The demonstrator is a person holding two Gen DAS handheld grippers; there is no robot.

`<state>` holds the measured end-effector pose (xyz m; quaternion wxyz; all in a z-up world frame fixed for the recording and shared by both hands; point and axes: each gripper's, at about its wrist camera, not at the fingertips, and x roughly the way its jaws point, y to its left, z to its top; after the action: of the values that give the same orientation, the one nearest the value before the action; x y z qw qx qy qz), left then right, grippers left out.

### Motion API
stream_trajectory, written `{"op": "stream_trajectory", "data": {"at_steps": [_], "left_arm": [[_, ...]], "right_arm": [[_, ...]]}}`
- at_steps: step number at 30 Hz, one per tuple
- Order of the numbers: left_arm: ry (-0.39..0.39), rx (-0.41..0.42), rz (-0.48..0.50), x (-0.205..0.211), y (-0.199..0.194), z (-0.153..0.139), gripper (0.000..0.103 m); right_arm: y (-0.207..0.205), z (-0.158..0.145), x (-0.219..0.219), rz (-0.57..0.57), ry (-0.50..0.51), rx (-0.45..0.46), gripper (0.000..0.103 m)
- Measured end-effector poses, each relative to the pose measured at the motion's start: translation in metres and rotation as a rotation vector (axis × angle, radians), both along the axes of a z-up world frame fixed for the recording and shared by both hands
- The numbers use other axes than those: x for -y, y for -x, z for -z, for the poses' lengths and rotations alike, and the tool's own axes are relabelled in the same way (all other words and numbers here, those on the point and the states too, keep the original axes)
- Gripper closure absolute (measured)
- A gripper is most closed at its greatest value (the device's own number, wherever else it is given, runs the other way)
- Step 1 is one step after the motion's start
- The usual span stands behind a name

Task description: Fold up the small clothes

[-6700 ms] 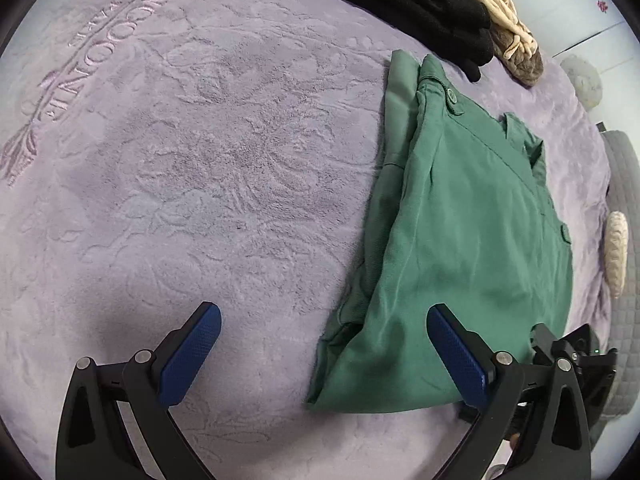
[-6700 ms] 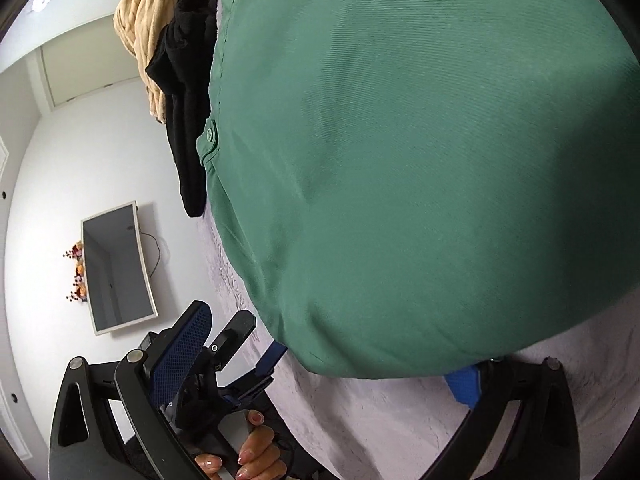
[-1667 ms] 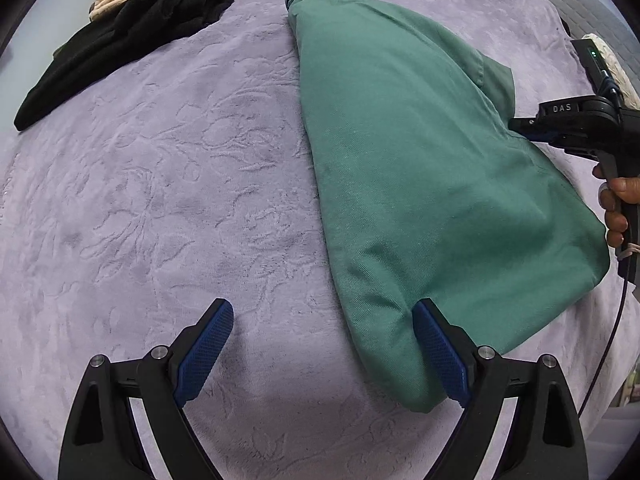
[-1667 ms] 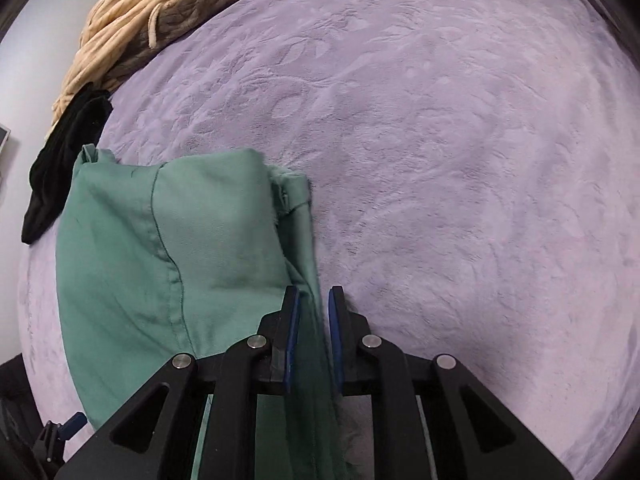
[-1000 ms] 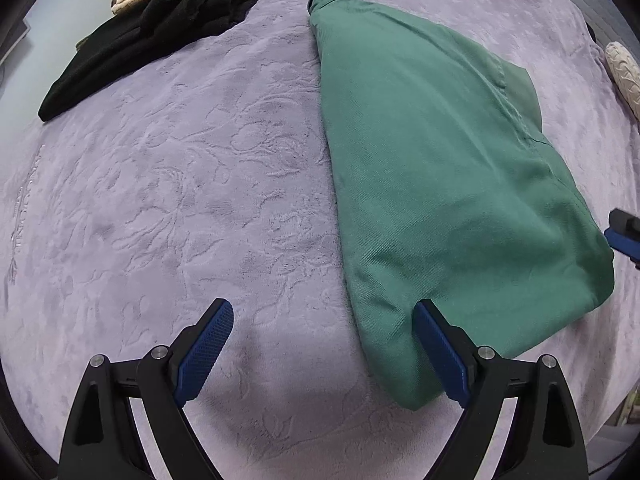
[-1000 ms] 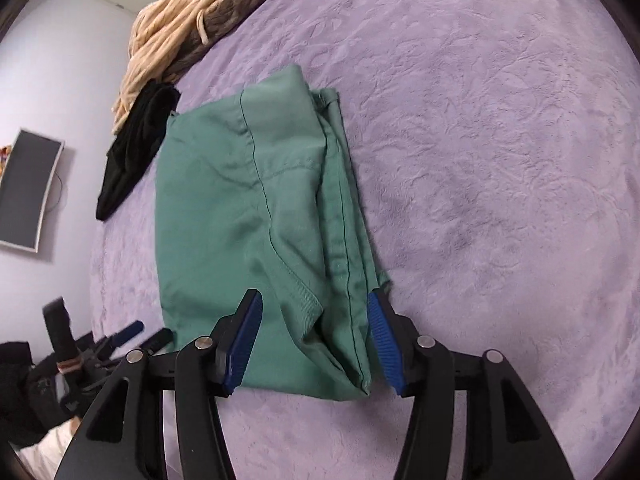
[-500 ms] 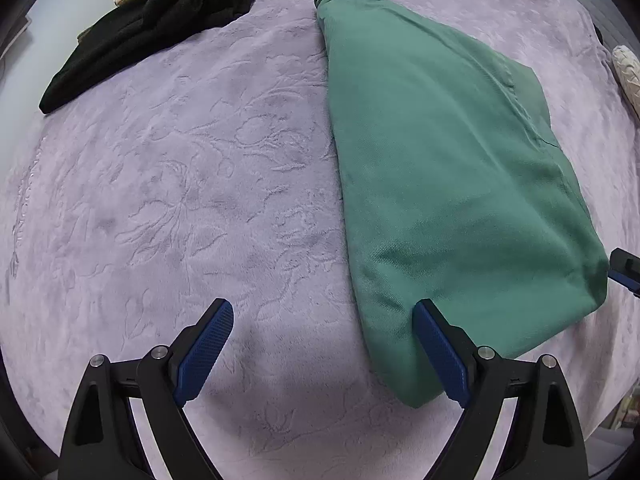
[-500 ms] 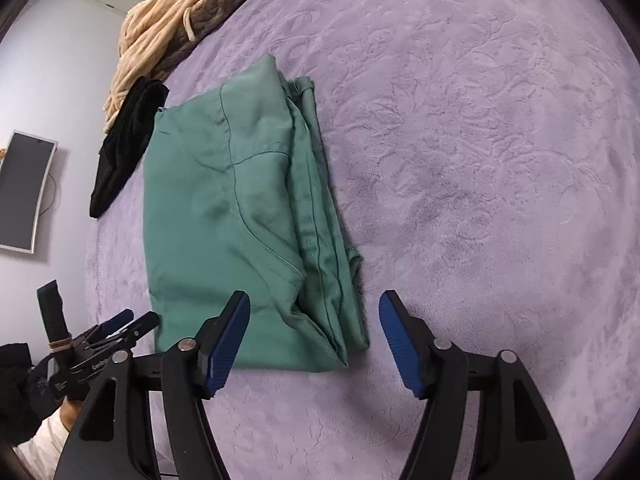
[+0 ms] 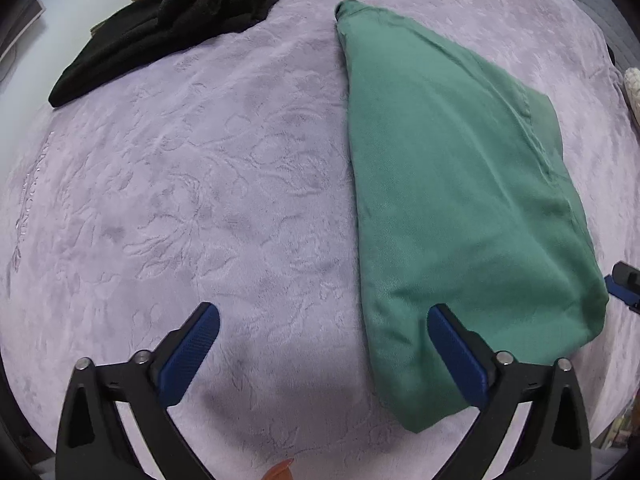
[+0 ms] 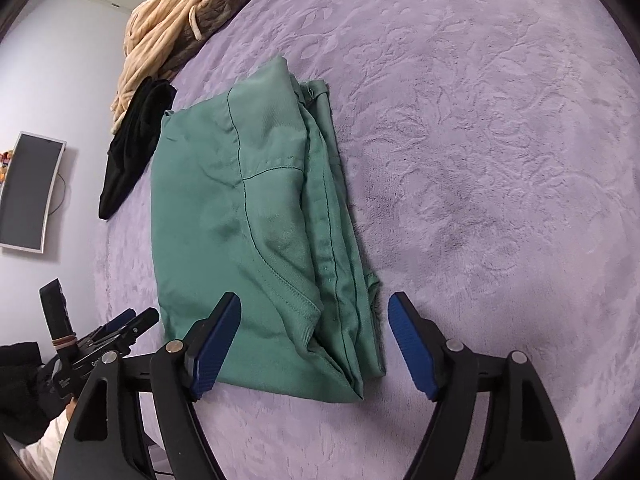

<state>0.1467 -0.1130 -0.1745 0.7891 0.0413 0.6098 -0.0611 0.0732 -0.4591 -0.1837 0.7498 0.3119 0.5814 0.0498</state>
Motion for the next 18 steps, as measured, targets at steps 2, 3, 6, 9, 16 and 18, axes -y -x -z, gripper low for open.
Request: {"op": "stream_trajectory", "data": {"at_steps": [2, 3, 6, 9, 16, 18], "left_arm": [[0.021, -0.001, -0.007, -0.004, -0.009, 0.001, 0.000], [0.031, 0.000, -0.009, -0.005, -0.013, 0.001, 0.000], [0.063, -0.009, -0.006, -0.009, -0.027, 0.004, 0.000], [0.123, -0.021, -0.022, -0.014, -0.045, 0.008, 0.000], [0.257, -0.099, -0.003, -0.005, -0.068, 0.029, 0.000], [0.314, -0.117, 0.011, -0.002, -0.075, 0.036, 0.000]], "right_arm": [[-0.004, 0.003, 0.001, 0.002, -0.018, 0.004, 0.022], [-0.007, 0.005, 0.002, -0.003, -0.024, 0.005, 0.021], [-0.019, 0.014, 0.003, -0.019, -0.036, -0.011, 0.020], [-0.029, 0.022, 0.006, -0.026, -0.058, -0.015, 0.020], [-0.052, 0.041, 0.018, -0.031, -0.157, -0.014, 0.020], [-0.062, 0.046, 0.017, -0.049, -0.202, -0.007, 0.020]]}}
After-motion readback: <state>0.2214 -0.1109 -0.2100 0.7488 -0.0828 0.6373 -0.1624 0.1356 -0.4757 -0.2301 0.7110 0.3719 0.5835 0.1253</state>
